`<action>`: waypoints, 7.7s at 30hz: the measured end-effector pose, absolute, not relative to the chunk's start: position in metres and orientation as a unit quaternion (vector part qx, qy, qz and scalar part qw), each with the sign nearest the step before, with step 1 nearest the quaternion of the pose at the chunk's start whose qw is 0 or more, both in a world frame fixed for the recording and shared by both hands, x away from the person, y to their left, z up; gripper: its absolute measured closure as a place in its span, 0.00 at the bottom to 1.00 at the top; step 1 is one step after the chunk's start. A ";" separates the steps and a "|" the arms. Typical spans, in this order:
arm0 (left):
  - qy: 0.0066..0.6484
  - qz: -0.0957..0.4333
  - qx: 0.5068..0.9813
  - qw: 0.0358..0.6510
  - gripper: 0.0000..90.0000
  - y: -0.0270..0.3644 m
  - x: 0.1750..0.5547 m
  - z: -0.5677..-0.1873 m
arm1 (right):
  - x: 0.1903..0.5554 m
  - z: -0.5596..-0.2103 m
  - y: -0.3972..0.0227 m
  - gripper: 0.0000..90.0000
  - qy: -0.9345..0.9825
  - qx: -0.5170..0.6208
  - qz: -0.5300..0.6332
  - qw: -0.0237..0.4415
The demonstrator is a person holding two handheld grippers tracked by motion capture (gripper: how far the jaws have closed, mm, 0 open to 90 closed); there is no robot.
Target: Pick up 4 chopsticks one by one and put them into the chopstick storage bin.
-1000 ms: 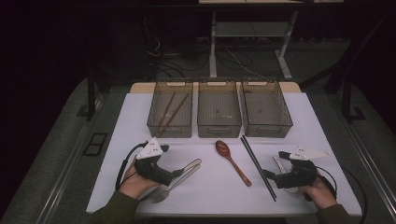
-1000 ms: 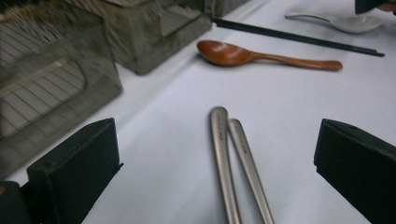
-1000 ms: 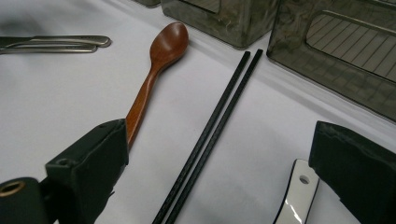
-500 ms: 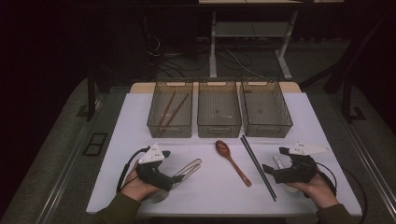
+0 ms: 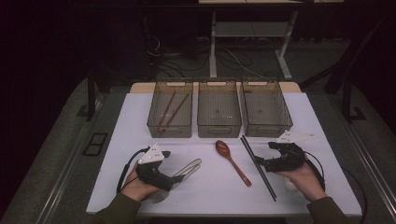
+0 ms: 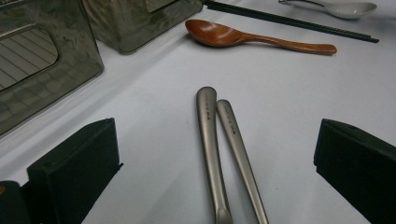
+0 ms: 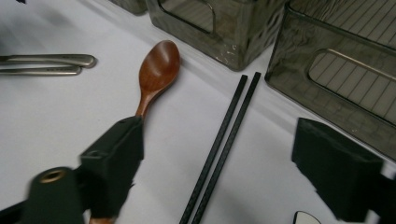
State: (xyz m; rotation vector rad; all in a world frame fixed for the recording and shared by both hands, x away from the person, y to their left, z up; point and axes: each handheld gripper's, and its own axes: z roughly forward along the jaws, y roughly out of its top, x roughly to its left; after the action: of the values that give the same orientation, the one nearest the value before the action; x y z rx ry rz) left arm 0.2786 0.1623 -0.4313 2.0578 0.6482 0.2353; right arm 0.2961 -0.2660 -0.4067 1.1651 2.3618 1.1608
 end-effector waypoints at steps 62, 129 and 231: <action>0.275 0.088 0.835 0.469 0.00 0.162 0.280 -0.434 | 0.355 -0.441 -0.219 0.83 0.860 0.395 0.306 0.106; 0.272 0.082 0.837 0.467 0.00 0.162 0.281 -0.434 | 0.293 -0.438 -0.254 0.93 0.877 0.364 0.306 0.076; 0.273 0.099 0.848 0.443 0.00 0.162 0.276 -0.433 | 0.315 -0.388 -0.228 0.95 0.843 0.332 0.417 0.078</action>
State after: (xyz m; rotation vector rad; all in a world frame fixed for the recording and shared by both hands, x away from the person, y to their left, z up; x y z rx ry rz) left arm 0.2763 0.1622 -0.4326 2.1038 0.6776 0.2461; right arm 0.3154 -0.2278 -0.3877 0.9932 2.5228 1.2484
